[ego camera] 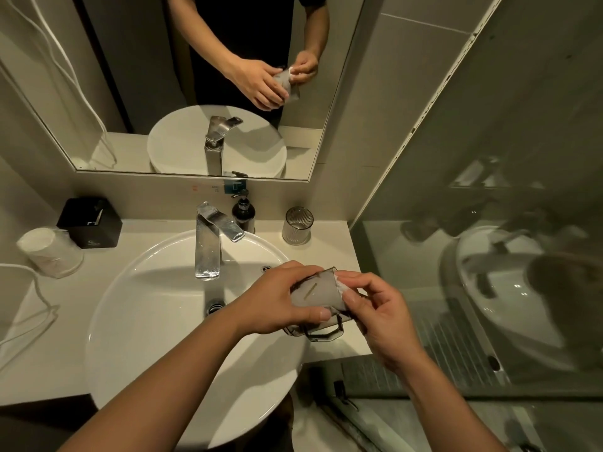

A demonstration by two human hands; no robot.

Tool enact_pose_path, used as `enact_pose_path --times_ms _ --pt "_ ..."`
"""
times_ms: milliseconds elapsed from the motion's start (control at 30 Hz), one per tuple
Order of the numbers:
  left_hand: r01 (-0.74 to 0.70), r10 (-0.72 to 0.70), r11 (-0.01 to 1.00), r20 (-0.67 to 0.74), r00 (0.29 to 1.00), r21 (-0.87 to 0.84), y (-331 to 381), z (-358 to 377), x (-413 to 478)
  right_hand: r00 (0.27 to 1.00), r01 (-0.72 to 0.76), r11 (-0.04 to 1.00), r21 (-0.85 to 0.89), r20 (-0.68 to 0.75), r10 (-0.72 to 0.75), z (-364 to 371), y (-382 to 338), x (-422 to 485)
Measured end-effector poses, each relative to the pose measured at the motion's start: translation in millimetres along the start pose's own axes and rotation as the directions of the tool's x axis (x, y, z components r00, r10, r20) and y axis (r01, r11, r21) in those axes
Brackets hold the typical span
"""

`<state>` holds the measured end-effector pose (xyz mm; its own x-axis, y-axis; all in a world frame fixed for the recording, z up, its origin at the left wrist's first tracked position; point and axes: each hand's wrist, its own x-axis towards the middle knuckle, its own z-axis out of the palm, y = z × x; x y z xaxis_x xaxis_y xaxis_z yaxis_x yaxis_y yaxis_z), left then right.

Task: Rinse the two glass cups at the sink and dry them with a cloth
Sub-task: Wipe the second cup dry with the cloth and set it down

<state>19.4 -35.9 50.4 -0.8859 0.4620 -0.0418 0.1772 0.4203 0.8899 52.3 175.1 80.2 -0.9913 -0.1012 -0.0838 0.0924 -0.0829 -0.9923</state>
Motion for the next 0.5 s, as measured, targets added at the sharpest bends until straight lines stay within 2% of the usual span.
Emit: enact_pose_path --times_ms 200,500 --pt "0.036 -0.034 0.998 0.055 0.998 -0.043 -3.9 -3.2 3.4 0.997 0.070 0.996 -0.050 0.044 -0.068 -2.7 1.5 0.7" --pt "0.155 -0.120 0.953 0.142 0.982 -0.262 -9.2 -3.3 3.9 0.993 0.080 0.997 -0.025 0.085 -0.077 -6.3 -0.4 1.6"
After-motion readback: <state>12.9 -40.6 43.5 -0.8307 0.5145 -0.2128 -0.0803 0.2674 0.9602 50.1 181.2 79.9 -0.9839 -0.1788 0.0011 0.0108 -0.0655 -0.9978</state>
